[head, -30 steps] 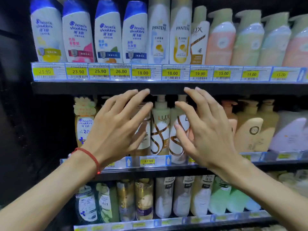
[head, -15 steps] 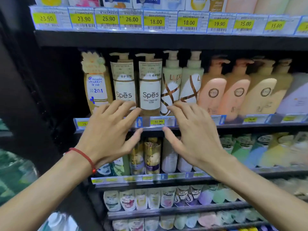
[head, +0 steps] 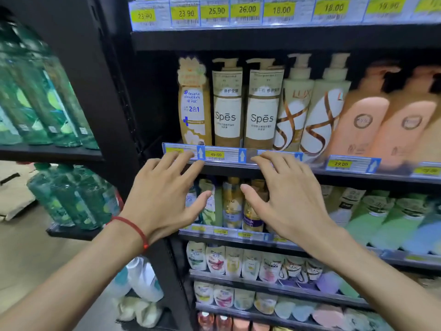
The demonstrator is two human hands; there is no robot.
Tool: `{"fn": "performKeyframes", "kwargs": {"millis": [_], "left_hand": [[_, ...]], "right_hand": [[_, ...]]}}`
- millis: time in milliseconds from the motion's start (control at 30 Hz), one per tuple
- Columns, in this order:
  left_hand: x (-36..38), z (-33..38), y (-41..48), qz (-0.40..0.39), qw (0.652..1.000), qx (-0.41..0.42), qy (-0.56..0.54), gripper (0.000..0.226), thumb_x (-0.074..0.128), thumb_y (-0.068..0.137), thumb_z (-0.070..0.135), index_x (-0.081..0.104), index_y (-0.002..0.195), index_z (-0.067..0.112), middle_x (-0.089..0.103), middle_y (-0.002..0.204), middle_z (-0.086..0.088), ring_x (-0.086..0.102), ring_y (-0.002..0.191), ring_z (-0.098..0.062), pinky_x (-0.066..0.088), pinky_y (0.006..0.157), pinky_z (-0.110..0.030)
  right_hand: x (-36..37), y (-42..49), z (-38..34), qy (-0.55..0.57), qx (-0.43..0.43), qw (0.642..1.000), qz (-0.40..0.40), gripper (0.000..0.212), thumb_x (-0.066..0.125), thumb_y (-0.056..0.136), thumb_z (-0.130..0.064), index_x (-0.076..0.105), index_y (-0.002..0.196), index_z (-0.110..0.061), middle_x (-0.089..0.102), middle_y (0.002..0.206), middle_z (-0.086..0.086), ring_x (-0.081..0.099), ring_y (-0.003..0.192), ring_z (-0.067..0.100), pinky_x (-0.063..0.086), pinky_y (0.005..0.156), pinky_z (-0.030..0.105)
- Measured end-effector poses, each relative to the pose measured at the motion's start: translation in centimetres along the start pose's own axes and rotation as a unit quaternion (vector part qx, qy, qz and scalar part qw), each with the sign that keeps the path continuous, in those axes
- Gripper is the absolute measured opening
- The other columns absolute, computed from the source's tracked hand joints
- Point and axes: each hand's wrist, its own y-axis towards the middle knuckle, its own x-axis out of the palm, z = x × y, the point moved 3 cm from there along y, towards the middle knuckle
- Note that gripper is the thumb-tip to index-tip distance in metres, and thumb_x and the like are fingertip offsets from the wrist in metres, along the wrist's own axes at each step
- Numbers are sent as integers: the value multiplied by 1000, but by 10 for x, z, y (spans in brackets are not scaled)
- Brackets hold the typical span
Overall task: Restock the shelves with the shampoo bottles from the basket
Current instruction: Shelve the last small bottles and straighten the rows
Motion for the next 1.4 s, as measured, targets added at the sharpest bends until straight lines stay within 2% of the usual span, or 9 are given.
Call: {"fn": "performKeyframes", "kwargs": {"millis": [500,767,833,900,967,1033,1067,1167,1400], "left_hand": [[103,-34,-74,-86,992,60,-73,66,42,91,63,54,136,16,55,138,-6,53,113,-29,45,78,-43],[139,-35,-81,-101,979,-5,-178,67,42,96,57,42,146,14,46,147,-2,50,124,-23,57,78,-37],[148,-31,-82,-92,961,-57,-254,66,48,97,48,35,151,13,38,153,-1,44,133,-21,57,82,-37],[161,-27,-80,-78,932,-108,-337,69,53,99,39,24,156,13,27,162,-1,31,146,-19,50,99,-35],[172,-21,-76,-65,899,-147,-406,75,55,100,30,14,160,12,17,168,-3,17,154,-16,28,117,-23],[182,-17,-70,-60,868,-192,-455,79,55,101,24,7,162,10,10,170,-3,10,155,-13,7,118,-9],[188,-15,-67,-59,851,-214,-476,80,55,101,22,5,162,9,9,170,-4,9,156,-13,7,121,-11],[206,-12,-56,-71,814,-260,-514,80,57,100,19,7,162,9,13,170,-6,16,155,-18,26,124,-37],[230,-7,-45,-59,778,-329,-532,78,64,99,22,17,160,11,37,161,-6,37,147,-21,32,121,-44]], "right_hand": [[85,-38,-87,-79,58,994,-53,58,41,100,-56,58,140,-16,61,138,2,52,130,29,39,108,44],[120,-28,-92,-52,83,993,-62,59,40,102,-55,58,142,-16,58,144,3,50,135,27,39,112,44],[126,-22,-89,-46,82,994,-62,58,42,102,-54,57,142,-16,58,145,2,49,136,27,39,112,44],[133,-19,-86,-42,76,994,-59,56,45,101,-52,58,141,-15,59,143,3,50,134,28,40,111,44],[143,-20,-83,-33,66,995,-65,54,48,101,-50,60,138,-14,60,141,4,52,131,29,41,108,45],[156,-27,-79,-19,60,995,-82,52,50,100,-47,61,137,-12,62,138,5,54,128,30,43,106,45],[163,-32,-77,-13,59,994,-93,51,50,100,-46,61,137,-12,62,138,5,54,128,29,43,106,45],[186,-44,-66,1,64,990,-128,50,57,101,-43,59,141,-13,60,141,5,53,131,29,41,108,44],[222,-60,-42,23,54,983,-175,53,58,100,-35,53,148,-12,58,136,6,54,124,29,42,106,43]]}}
